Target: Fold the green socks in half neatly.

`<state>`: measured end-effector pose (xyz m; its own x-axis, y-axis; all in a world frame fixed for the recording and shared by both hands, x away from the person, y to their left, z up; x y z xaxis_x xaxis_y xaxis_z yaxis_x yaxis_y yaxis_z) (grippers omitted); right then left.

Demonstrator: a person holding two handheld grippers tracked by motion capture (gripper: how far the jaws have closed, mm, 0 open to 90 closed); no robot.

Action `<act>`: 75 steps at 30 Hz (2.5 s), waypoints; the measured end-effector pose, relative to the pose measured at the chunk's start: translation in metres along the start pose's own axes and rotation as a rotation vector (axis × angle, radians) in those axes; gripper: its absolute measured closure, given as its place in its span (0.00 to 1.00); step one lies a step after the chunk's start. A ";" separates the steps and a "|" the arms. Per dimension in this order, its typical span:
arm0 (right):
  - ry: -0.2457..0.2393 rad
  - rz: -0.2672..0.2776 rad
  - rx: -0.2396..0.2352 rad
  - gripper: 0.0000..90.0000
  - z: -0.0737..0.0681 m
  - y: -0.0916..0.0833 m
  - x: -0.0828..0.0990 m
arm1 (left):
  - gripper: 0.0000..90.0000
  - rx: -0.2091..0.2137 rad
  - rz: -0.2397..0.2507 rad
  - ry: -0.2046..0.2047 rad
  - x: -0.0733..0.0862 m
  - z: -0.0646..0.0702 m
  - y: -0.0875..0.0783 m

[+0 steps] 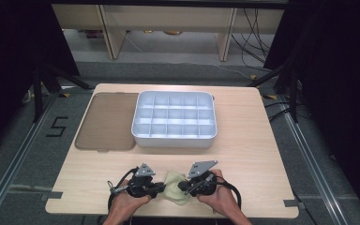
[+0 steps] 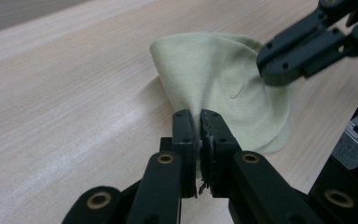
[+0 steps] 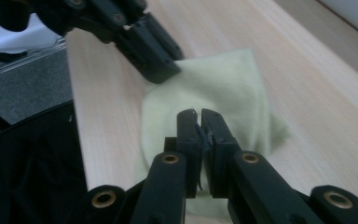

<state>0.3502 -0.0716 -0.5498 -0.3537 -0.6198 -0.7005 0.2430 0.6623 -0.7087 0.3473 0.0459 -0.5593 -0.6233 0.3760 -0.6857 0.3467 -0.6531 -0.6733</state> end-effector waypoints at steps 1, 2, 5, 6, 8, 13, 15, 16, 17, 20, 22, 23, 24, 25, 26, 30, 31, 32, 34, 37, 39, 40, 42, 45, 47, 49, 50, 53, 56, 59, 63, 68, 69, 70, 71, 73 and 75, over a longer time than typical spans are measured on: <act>-0.003 -0.003 -0.012 0.96 -0.004 0.001 -0.001 | 0.94 -0.003 -0.006 0.012 0.000 0.000 -0.001; -0.001 -0.009 -0.023 0.96 -0.006 0.002 -0.001 | 0.94 -0.006 0.000 0.014 -0.001 0.001 -0.002; -0.005 -0.010 -0.041 0.96 -0.012 0.007 -0.001 | 0.94 -0.011 -0.006 0.029 -0.002 0.001 -0.004; -0.004 -0.013 -0.054 0.96 -0.015 0.011 -0.001 | 0.94 -0.019 0.002 0.016 -0.002 0.000 -0.004; -0.008 -0.019 -0.065 0.96 -0.017 0.013 -0.001 | 0.94 -0.018 0.002 0.010 -0.002 -0.001 -0.005; -0.030 -0.048 -0.092 0.98 -0.027 0.030 0.004 | 0.94 -0.010 -0.003 0.041 -0.003 0.001 -0.008; -0.035 -0.051 -0.094 0.97 -0.029 0.031 0.003 | 0.94 -0.027 0.000 0.040 -0.003 0.001 -0.009; -0.027 -0.055 -0.091 0.97 -0.029 0.030 0.002 | 0.94 -0.019 -0.005 0.054 -0.003 0.001 -0.009; -0.024 -0.040 -0.072 0.97 -0.024 0.026 -0.001 | 0.94 -0.025 0.003 0.046 -0.004 0.002 -0.009; -0.011 -0.002 -0.058 0.97 -0.015 0.018 -0.008 | 0.93 -0.030 0.005 0.055 -0.005 0.002 -0.011; -0.006 0.022 -0.015 0.97 -0.002 0.013 -0.013 | 0.93 -0.034 0.000 0.057 -0.004 0.003 -0.011; 0.004 0.025 -0.003 0.97 0.002 0.012 -0.014 | 0.93 -0.038 0.000 0.071 -0.004 0.002 -0.010; 0.026 0.028 0.025 0.97 0.012 0.012 -0.014 | 0.93 -0.038 -0.002 0.076 -0.004 0.002 -0.010; 0.026 0.028 0.025 0.97 0.012 0.012 -0.014 | 0.93 -0.039 -0.002 0.078 -0.004 0.002 -0.010; 0.043 0.021 0.032 0.97 0.016 0.014 -0.014 | 0.93 -0.047 0.000 0.079 -0.005 0.002 -0.010; 0.042 0.003 0.082 0.97 0.030 0.021 -0.011 | 0.94 -0.044 0.000 0.093 -0.006 0.003 -0.010; 0.042 -0.001 0.086 0.97 0.032 0.022 -0.010 | 0.94 -0.052 0.005 0.091 -0.006 0.003 -0.010; 0.049 -0.005 0.093 0.97 0.034 0.023 -0.010 | 0.94 -0.053 0.000 0.094 -0.006 0.002 -0.010; 0.053 -0.005 0.098 0.97 0.038 0.024 -0.010 | 0.94 -0.041 0.004 0.093 -0.006 0.004 -0.010; 0.053 0.007 0.112 0.97 0.043 0.027 -0.010 | 0.93 -0.049 0.008 0.074 -0.006 0.004 -0.010; 0.058 0.022 0.109 0.97 0.042 0.022 -0.012 | 0.93 -0.049 0.009 0.077 -0.006 0.004 -0.010; 0.059 0.018 0.096 0.97 0.041 0.017 -0.013 | 0.93 -0.057 0.008 0.084 -0.006 0.002 -0.010; 0.050 0.042 0.100 0.97 0.040 0.007 -0.017 | 0.93 -0.063 0.011 0.082 -0.007 0.002 -0.011; 0.044 0.060 0.091 0.97 0.034 -0.006 -0.017 | 0.93 -0.061 0.012 0.085 -0.007 0.005 -0.011; 0.062 0.047 0.074 0.97 0.029 -0.010 -0.012 | 0.93 -0.069 0.008 0.105 -0.008 0.005 -0.012; 0.054 0.040 0.063 0.97 0.026 -0.010 -0.006 | 0.93 -0.073 0.006 0.109 -0.008 0.005 -0.014; 0.054 0.034 0.063 0.97 0.026 -0.011 -0.004 | 0.93 -0.067 0.014 0.104 -0.009 0.006 -0.014; 0.053 0.020 0.053 0.97 0.022 -0.011 0.002 | 0.93 -0.053 0.017 0.102 -0.010 0.007 -0.015; 0.069 -0.009 0.038 0.97 0.018 -0.008 0.009 | 0.93 -0.057 0.021 0.116 -0.011 0.008 -0.016; 0.060 -0.026 0.041 0.96 0.019 -0.001 0.014 | 0.93 -0.055 0.030 0.120 -0.013 0.012 -0.017; 0.089 -0.039 0.025 0.96 0.019 0.003 0.016 | 0.92 -0.048 0.054 0.128 -0.018 0.022 -0.017; 0.094 -0.034 0.023 0.97 0.018 0.004 0.016 | 0.93 -0.022 0.061 0.158 -0.023 0.035 -0.012; 0.076 -0.030 0.026 0.96 0.019 0.005 0.016 | 0.93 -0.014 0.062 0.169 -0.024 0.039 -0.010; 0.098 -0.033 0.019 0.96 0.018 0.004 0.016 | 0.93 -0.011 0.057 0.174 -0.024 0.041 -0.009; 0.098 -0.033 0.019 0.96 0.018 0.004 0.016 | 0.93 -0.008 0.064 0.171 -0.025 0.045 -0.007; 0.098 -0.031 0.018 0.97 0.019 0.005 0.017 | 0.93 0.005 0.046 0.201 -0.025 0.050 -0.003; 0.112 -0.034 0.013 0.97 0.019 0.004 0.017 | 0.93 0.010 0.043 0.206 -0.025 0.054 0.001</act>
<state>0.3623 -0.0872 -0.5663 -0.4601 -0.5907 -0.6629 0.2408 0.6356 -0.7335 0.3254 0.0003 -0.5282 -0.4516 0.4736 -0.7561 0.3624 -0.6771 -0.6405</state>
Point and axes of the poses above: each handheld gripper's, and its own axes: y roughly forward along the jaws, x roughly out of its underside, z roughly to its right, the point moved 9 cm from there along y, roughly forward along the jaws, and after that the axes turned 2 degrees about x, right-handed, at the moved point
